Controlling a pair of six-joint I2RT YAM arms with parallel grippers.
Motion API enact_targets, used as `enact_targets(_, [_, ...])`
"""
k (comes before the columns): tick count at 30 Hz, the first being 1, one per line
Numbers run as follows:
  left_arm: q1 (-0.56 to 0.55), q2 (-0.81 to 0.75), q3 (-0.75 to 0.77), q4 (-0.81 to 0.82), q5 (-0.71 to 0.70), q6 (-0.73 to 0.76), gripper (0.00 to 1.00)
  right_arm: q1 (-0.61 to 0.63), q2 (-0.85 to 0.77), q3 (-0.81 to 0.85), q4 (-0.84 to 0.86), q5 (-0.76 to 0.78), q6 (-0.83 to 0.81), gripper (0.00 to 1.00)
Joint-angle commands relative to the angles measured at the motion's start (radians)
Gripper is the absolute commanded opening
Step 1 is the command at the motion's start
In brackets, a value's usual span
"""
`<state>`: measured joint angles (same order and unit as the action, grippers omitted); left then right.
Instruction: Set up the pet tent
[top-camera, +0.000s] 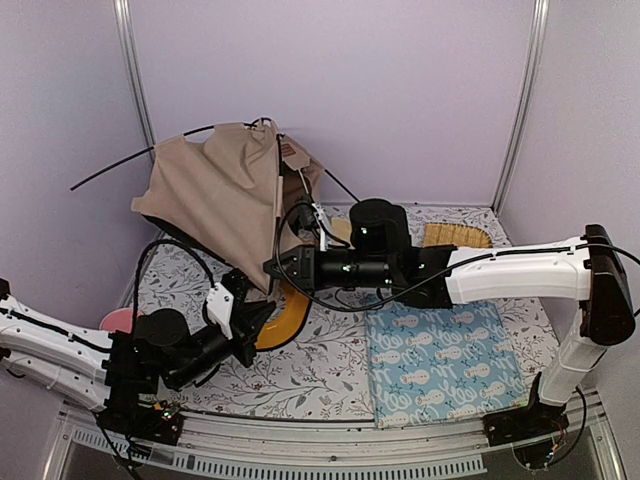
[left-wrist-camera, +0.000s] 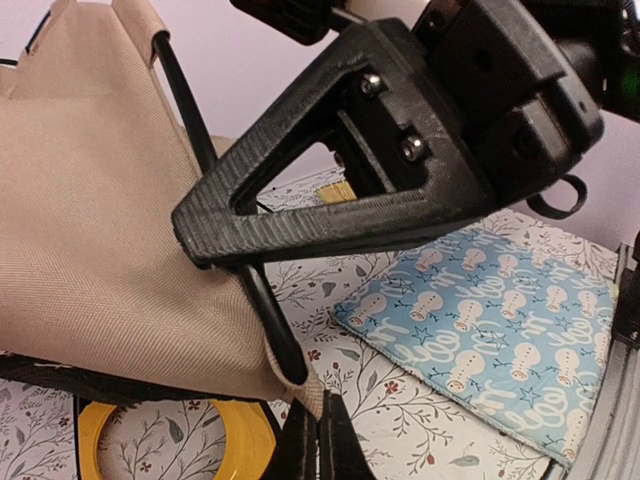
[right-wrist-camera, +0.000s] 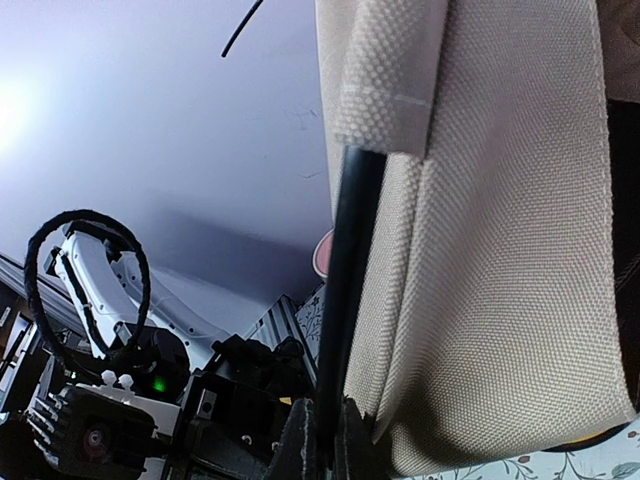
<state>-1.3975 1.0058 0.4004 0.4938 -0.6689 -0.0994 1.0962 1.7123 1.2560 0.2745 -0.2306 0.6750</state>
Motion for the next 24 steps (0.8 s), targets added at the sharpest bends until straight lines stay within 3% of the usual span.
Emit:
enact_targets(1, [0.012,-0.014,0.042,-0.002,0.095,-0.022,0.00,-0.015,-0.004,-0.020,-0.002,0.119,-0.032,0.00])
enact_targets(16, [0.070,-0.009,0.151,-0.101,0.207,-0.054,0.00,0.011,-0.003,-0.021,-0.072,0.219,-0.095,0.00])
enact_targets(24, [0.100,-0.047,0.180,-0.148,0.218,-0.104,0.19,0.011,0.000,-0.021,-0.095,0.242,-0.101,0.00])
